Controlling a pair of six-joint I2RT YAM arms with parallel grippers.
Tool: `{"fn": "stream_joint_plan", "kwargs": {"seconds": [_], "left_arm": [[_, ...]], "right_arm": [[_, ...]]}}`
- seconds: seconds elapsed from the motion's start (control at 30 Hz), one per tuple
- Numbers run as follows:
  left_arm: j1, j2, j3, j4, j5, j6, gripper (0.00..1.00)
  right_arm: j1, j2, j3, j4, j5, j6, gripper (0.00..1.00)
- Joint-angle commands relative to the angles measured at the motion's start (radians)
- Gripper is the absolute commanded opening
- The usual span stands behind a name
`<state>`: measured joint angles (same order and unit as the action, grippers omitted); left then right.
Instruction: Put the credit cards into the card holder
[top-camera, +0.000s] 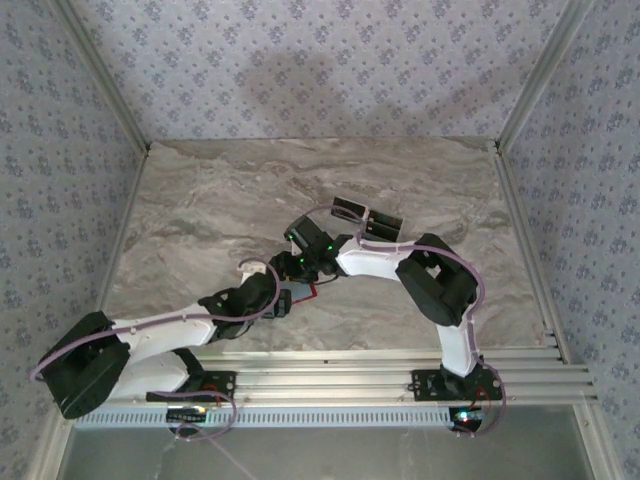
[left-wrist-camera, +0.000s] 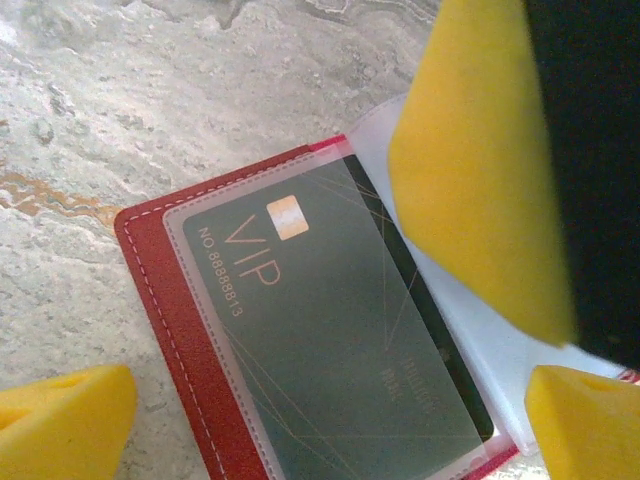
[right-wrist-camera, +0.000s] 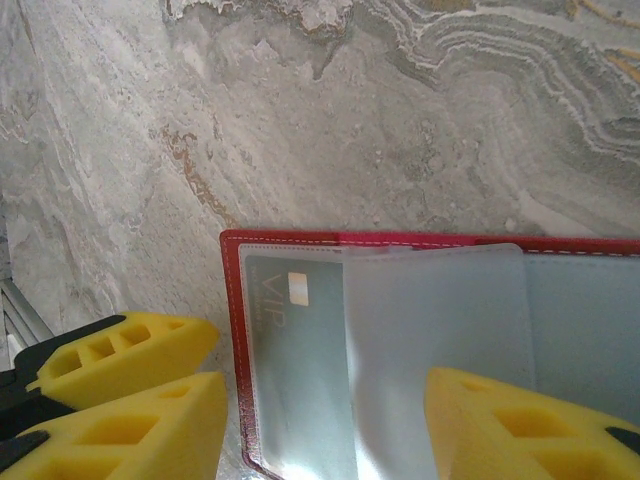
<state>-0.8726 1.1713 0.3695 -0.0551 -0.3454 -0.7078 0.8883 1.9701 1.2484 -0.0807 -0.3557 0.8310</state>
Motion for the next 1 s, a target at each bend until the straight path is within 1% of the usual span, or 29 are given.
{"fn": "stream_joint_plan", "kwargs": {"seconds": [0.0, 0.33, 0.57, 0.77, 0.97], "left_arm": [[-0.004, 0.024, 0.011, 0.014, -0.019, -0.004, 1.0], [-0.004, 0.033, -0.01, 0.013, -0.023, -0.026, 1.0], [-0.003, 0.031, -0.015, 0.016, -0.025, -0.029, 1.0], [-0.003, 0.025, -0.021, 0.017, -0.024, -0.032, 1.0], [-0.003, 0.024, -0.02, 0.016, -0.023, -0.029, 1.0]], "right_arm": [[0.005, 0.02, 0.022, -0.018, -0.014, 0.006, 0.57], [-0.014, -0.026, 0.02, -0.034, -0.005, -0.015, 0.57], [-0.041, -0.095, -0.011, -0.096, 0.062, -0.072, 0.57], [-0.044, -0.089, -0.047, -0.085, 0.064, -0.069, 0.57], [-0.037, -0.058, -0.047, -0.071, 0.057, -0.061, 0.57]]}}
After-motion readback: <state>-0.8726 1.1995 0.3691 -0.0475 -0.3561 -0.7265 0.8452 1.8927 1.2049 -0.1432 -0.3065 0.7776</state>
